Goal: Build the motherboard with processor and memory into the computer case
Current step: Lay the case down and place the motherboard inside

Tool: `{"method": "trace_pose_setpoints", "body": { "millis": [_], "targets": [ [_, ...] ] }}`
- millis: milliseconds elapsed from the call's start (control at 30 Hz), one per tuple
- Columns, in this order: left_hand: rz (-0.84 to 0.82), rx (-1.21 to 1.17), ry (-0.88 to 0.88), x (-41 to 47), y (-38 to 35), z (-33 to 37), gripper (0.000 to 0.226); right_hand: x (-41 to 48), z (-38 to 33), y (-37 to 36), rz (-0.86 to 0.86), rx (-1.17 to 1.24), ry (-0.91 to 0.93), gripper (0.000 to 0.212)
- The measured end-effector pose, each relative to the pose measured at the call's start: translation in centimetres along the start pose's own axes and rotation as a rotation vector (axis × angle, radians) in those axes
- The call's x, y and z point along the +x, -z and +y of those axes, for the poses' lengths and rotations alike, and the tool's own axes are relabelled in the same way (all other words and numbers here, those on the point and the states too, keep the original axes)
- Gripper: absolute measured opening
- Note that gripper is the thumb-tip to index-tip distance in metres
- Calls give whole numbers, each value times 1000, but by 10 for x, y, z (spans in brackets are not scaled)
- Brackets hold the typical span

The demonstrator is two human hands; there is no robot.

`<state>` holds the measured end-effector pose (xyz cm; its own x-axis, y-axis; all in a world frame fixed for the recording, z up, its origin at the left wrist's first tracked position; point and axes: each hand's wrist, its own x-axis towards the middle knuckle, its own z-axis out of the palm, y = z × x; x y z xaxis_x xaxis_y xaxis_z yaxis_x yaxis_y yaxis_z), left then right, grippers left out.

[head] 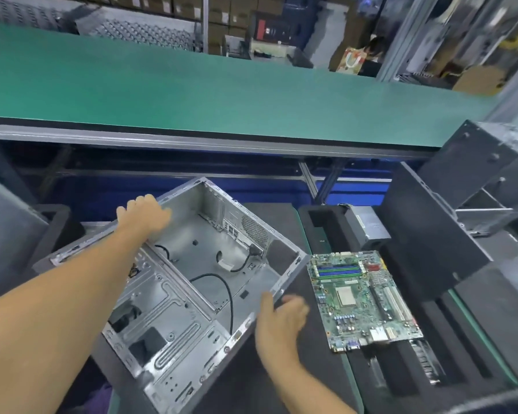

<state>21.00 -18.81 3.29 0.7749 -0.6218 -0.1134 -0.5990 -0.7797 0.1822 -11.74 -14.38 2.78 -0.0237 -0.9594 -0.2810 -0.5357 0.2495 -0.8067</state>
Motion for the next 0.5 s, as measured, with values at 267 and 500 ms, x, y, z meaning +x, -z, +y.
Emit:
{"method": "trace_pose_setpoints", "body": {
  "millis": [267,500],
  "targets": [
    [43,37,-315,-43,-16,-15,68,110,-71,-11,-42,-679,636,65],
    [-58,-6,263,-104,0,-44,106,154,-92,-29,-335,-967,635,53]
  ]
}}
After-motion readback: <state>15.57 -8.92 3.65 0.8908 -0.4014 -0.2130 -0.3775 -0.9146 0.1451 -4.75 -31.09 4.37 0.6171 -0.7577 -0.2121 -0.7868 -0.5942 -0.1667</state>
